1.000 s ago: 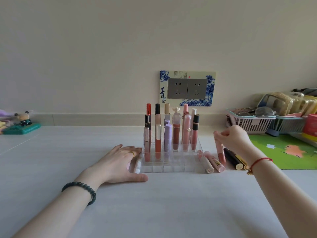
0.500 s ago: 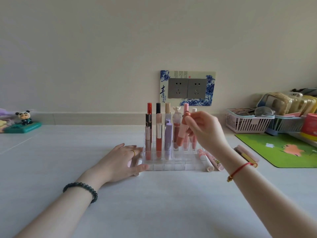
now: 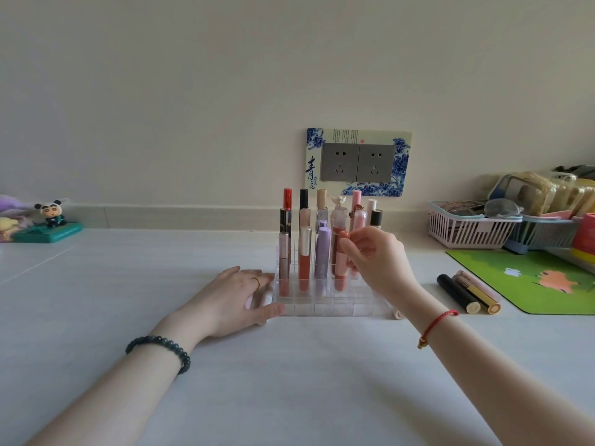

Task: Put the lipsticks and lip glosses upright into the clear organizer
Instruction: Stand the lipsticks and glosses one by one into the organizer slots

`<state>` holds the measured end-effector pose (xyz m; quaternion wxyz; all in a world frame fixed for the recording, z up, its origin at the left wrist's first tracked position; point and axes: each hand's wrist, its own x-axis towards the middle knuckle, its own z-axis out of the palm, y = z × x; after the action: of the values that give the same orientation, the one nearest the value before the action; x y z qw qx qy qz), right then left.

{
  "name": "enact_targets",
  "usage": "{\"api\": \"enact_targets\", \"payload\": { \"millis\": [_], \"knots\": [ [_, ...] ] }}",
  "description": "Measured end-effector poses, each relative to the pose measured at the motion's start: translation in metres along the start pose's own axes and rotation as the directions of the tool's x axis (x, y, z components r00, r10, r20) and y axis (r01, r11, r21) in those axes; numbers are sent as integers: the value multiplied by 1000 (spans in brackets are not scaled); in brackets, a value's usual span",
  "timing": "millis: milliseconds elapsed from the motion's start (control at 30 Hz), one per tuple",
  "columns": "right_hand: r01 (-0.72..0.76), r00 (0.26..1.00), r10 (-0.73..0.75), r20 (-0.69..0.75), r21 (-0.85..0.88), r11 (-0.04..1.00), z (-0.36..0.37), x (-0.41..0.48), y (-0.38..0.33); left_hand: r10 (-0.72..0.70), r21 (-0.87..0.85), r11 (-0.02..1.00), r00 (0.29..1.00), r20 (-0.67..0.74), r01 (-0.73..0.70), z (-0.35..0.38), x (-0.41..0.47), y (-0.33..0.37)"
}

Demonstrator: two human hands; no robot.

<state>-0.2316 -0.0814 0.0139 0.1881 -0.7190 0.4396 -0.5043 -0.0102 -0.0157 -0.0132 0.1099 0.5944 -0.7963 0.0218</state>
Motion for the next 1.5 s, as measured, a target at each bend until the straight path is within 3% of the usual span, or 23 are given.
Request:
{"api": "enact_targets", "payload": {
  "millis": [333,733,1200,1500],
  "knots": [
    [-24,999,25,39,-22,999,2,-3,1,30,1,1000,999,-15,-30,3,2,-4],
    [-27,999,28,42,-31,999,2,-5,2,-44,66,997,999,32,42,5,2,-8],
    [-23,995,27,-94,46,999,-28,-4,9,-168,29,986,961,221,166,-21,3,-7],
    [-15,995,18,-101,34,999,-30,-3,12,-217,-59,967,925,310,247,-24,13,-9]
  ]
}}
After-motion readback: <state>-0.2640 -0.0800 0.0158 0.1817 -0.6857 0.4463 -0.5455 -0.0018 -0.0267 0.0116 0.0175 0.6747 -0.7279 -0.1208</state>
